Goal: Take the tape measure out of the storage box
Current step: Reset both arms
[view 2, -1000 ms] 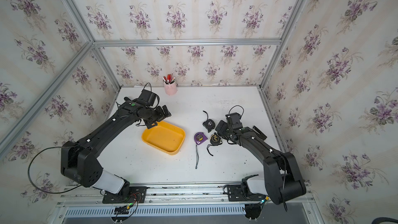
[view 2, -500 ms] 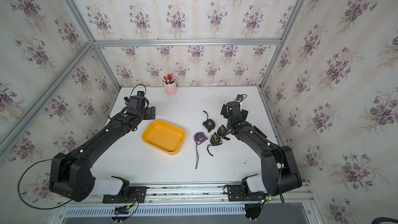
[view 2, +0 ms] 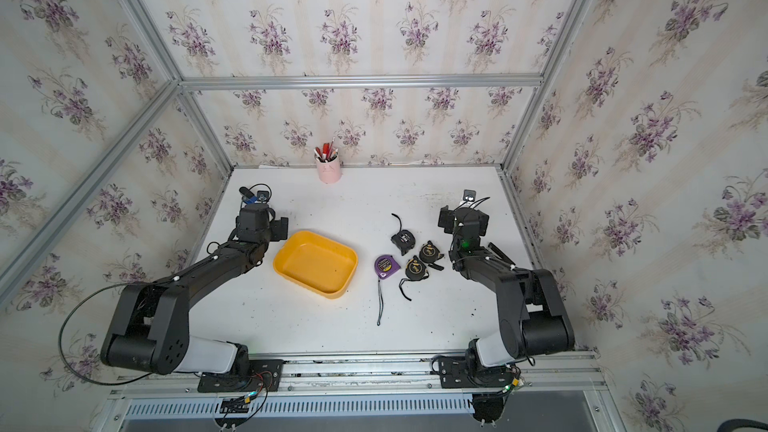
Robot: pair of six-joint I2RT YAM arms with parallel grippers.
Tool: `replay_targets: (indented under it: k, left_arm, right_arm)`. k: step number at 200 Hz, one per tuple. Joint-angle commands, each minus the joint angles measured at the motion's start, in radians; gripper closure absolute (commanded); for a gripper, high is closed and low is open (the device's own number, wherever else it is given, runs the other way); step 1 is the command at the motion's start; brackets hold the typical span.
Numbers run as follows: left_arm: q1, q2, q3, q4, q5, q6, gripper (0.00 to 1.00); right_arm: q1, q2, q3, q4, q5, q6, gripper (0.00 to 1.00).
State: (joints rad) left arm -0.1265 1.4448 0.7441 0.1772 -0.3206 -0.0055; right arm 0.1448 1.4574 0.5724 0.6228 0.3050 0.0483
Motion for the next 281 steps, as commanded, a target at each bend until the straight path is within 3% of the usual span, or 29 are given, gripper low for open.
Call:
replay_targets:
  k: [1,35,57,71,81,97,107,113,119,131,142,153,281]
  left_arm:
    - [0.004,-0.008,-0.024,0.063,0.03,0.04,0.0]
    - [0.026,0.015,-0.096,0.17,0.057,0.044,0.0]
    - [0.037,0.037,-0.252,0.462,0.076,0.047,0.0]
    - [0.081,0.024,-0.342,0.576,0.184,0.021,0.0]
    - [0.09,0.059,-0.389,0.716,0.186,0.027,0.0]
    - [0.091,0.035,-0.321,0.54,0.228,0.031,0.0]
    - [0.091,0.061,-0.301,0.54,0.23,0.043,0.0]
    - [0.093,0.049,-0.291,0.501,0.238,0.037,0.0]
    - [0.094,0.054,-0.298,0.526,0.237,0.037,0.0]
    - [0.094,0.051,-0.29,0.502,0.238,0.035,0.0]
    - [0.094,0.055,-0.293,0.517,0.238,0.038,0.0]
    - [0.094,0.054,-0.294,0.519,0.238,0.038,0.0]
    - [0.094,0.054,-0.293,0.515,0.238,0.039,0.0]
  right_arm:
    - [0.0,-0.046,-0.093,0.09,0.001,-0.026,0.0]
    - [-0.005,-0.024,-0.216,0.284,-0.022,-0.049,0.01]
    - [-0.014,-0.006,-0.323,0.532,-0.044,-0.073,0.0]
    - [-0.017,0.045,-0.361,0.667,-0.056,-0.082,0.0]
    - [-0.038,0.04,-0.35,0.617,-0.081,-0.053,0.0]
    - [-0.053,0.106,-0.376,0.761,-0.095,-0.054,0.02]
    - [-0.054,0.07,-0.351,0.632,-0.098,-0.039,0.02]
    - [-0.058,0.079,-0.359,0.677,-0.104,-0.042,0.03]
    - [-0.057,0.102,-0.369,0.735,-0.103,-0.049,0.03]
    - [-0.06,0.074,-0.349,0.634,-0.108,-0.037,0.02]
    - [-0.062,0.095,-0.365,0.718,-0.109,-0.044,0.0]
    - [-0.063,0.072,-0.361,0.657,-0.109,-0.038,0.0]
    - [-0.062,0.087,-0.358,0.675,-0.113,-0.041,0.0]
